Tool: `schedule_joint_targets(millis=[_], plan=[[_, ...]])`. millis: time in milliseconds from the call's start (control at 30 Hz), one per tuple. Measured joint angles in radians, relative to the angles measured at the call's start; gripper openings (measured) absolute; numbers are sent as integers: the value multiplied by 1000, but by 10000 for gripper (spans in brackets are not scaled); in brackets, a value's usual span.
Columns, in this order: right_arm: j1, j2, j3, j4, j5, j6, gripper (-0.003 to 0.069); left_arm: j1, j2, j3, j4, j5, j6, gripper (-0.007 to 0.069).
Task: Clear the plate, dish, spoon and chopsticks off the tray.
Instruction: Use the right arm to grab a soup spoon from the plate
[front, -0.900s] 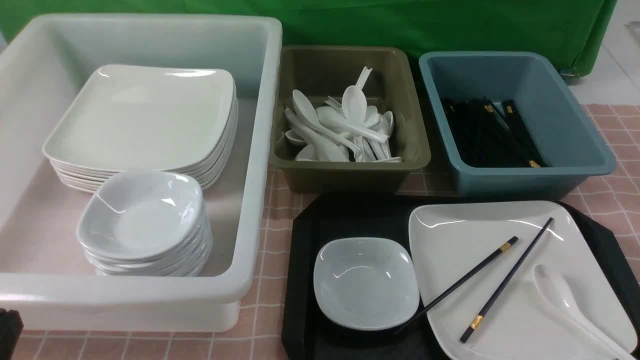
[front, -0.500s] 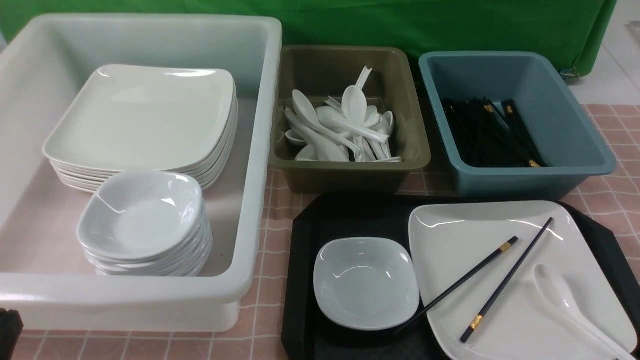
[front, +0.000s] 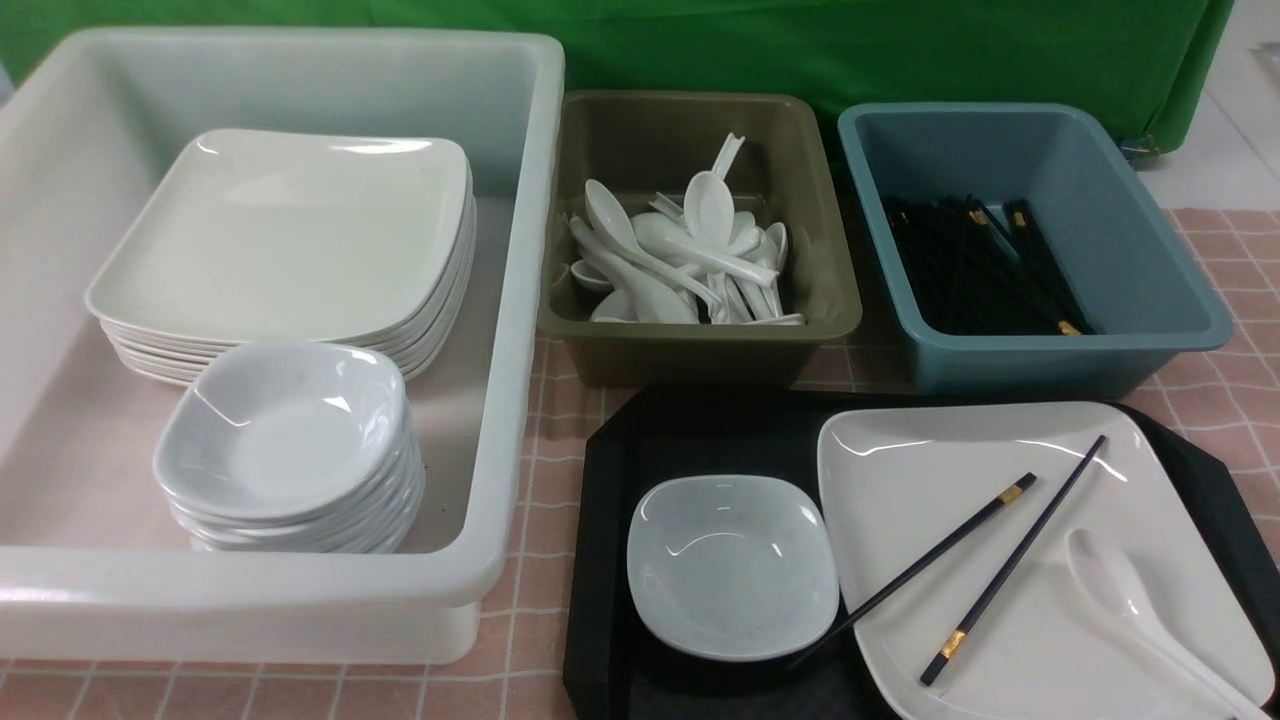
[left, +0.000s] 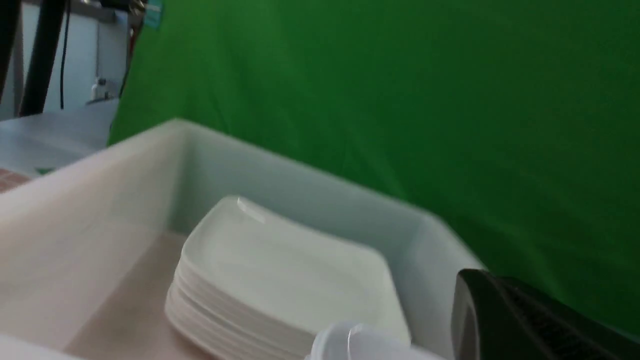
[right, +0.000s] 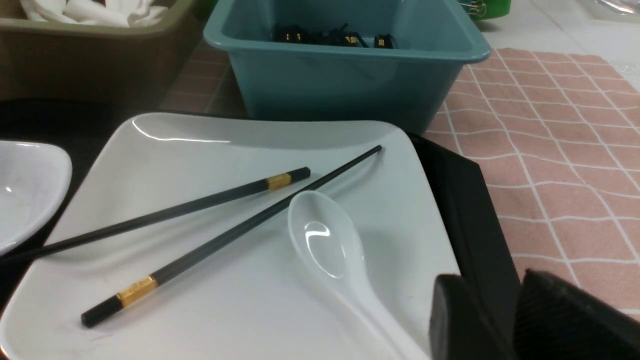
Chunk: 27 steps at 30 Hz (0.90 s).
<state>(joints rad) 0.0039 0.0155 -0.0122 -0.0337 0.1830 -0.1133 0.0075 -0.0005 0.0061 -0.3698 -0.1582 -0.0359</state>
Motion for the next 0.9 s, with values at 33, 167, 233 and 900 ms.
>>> schedule_joint_targets(millis=[33, 167, 233, 900], plan=[[0, 0, 0, 0, 0, 0, 241, 0, 0, 0, -7, -9, -2, 5], [0, 0, 0, 0, 0, 0, 241, 0, 0, 0, -32, -187, -153, 5], [0, 0, 0, 0, -2, 0, 241, 0, 0, 0, -25, -250, -210, 5], [0, 0, 9, 293, -406, 533, 239, -1, 633, -903, 81, 933, -13, 5]])
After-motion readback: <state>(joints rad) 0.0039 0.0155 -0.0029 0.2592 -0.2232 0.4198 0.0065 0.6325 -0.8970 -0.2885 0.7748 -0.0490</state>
